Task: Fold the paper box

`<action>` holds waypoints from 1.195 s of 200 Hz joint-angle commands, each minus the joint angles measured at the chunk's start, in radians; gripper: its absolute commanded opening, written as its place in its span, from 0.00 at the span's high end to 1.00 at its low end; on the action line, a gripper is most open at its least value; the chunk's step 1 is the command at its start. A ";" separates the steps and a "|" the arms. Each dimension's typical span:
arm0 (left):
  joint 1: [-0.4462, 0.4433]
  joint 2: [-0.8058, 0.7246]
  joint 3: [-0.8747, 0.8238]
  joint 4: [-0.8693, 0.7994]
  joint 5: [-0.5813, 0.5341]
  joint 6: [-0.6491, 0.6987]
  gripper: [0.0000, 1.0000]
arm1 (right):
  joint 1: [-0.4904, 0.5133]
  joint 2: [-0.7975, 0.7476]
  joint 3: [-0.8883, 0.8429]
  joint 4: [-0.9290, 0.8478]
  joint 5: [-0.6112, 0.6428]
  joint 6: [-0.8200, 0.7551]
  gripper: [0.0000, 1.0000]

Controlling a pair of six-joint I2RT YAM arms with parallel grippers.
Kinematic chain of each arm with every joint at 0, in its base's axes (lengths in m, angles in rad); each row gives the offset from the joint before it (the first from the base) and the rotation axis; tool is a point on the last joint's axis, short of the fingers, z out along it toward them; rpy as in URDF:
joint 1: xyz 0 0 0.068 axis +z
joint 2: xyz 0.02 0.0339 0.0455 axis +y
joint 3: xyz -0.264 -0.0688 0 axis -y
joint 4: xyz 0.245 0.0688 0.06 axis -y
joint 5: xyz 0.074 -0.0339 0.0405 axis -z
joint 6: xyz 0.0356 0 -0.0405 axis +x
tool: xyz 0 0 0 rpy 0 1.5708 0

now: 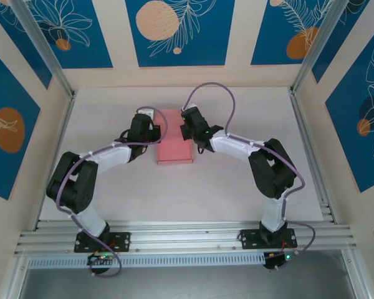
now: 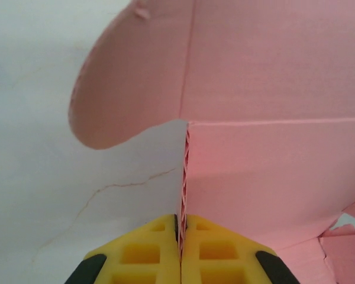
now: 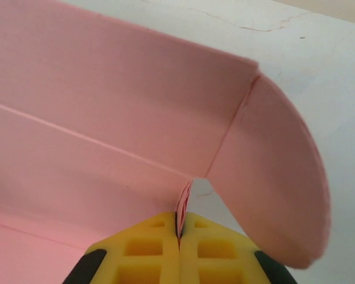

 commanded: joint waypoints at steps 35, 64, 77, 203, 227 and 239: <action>-0.050 0.058 0.030 0.176 0.089 -0.140 0.93 | 0.056 -0.034 -0.046 0.295 -0.051 0.003 1.00; -0.056 0.116 0.103 0.201 0.093 -0.132 0.93 | 0.047 -0.009 0.000 0.320 -0.110 -0.045 1.00; -0.066 0.134 0.115 0.233 0.091 -0.125 0.93 | 0.046 -0.003 0.003 0.335 -0.122 -0.051 1.00; -0.144 0.093 -0.120 0.390 0.026 -0.068 0.95 | 0.078 -0.029 -0.237 0.505 -0.086 0.071 1.00; -0.159 0.070 -0.161 0.396 0.010 -0.065 0.95 | 0.102 -0.035 -0.250 0.505 -0.069 0.078 1.00; -0.168 0.063 -0.175 0.397 0.004 -0.064 0.96 | 0.109 -0.036 -0.251 0.499 -0.064 0.088 1.00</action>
